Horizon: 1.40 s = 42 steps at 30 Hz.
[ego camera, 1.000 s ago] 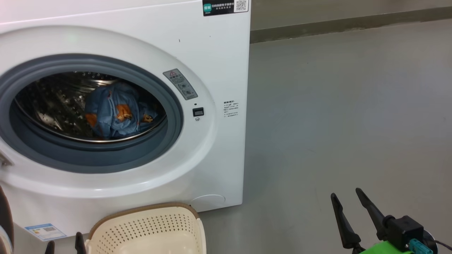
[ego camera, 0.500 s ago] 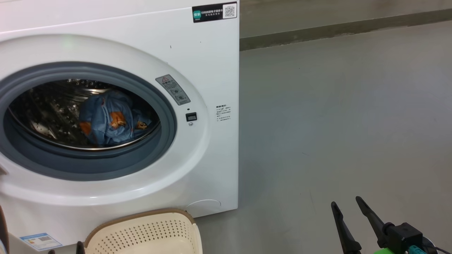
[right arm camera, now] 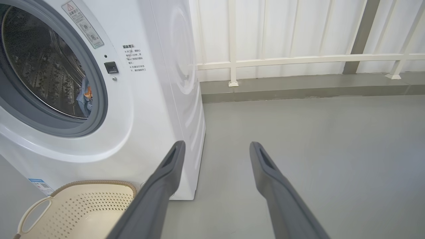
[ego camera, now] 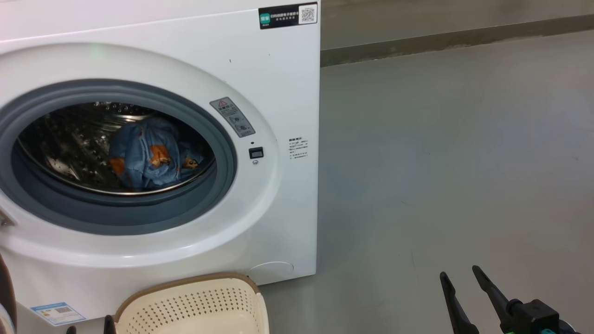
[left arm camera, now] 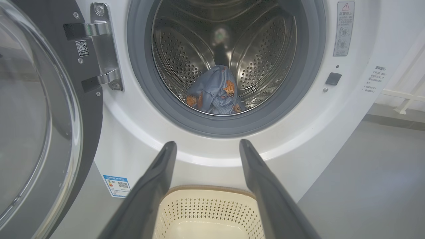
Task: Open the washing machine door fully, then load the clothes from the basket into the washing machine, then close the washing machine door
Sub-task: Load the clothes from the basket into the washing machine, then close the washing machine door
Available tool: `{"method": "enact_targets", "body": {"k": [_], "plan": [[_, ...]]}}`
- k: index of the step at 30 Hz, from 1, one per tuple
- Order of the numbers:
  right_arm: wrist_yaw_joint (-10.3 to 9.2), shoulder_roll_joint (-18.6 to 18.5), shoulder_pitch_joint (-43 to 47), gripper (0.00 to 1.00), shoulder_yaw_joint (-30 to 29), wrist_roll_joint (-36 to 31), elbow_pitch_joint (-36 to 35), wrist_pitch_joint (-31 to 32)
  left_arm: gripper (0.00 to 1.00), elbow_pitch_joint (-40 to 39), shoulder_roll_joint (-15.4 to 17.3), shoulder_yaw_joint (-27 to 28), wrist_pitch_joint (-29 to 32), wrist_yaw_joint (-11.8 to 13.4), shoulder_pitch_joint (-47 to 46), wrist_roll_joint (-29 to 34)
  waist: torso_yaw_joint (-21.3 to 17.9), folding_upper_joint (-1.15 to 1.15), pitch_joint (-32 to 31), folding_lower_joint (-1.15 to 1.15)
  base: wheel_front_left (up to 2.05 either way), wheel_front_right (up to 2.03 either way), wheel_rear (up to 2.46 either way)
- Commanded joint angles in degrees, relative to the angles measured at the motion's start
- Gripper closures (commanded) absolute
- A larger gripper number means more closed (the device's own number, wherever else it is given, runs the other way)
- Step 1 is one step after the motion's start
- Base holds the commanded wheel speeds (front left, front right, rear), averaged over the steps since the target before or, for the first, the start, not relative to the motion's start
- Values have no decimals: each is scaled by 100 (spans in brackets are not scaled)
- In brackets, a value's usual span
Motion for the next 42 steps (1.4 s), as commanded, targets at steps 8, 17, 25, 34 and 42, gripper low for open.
{"method": "enact_targets", "body": {"k": [8,17,25,34,42], "plan": [[8,-1,-54,0,114,-48,-102,-28,0,-223,64,158,-36,10,-103,-65,61,0,5,0,0,0,0],[8,18,-40,0,104,-30,-101,-28,0,-269,64,146,-36,-34,-96,-34,83,0,25,0,0,0,0],[8,34,-48,0,93,-44,-113,-28,0,-269,64,121,-36,-47,-110,-15,135,0,42,0,-2,2,0],[8,29,-56,0,102,-36,-110,-28,0,-228,64,96,-36,-20,-112,3,144,0,57,0,-78,78,0],[8,19,-66,0,102,-18,-107,-28,0,-217,64,77,-36,7,-118,25,146,0,94,0,-181,181,0]]}}
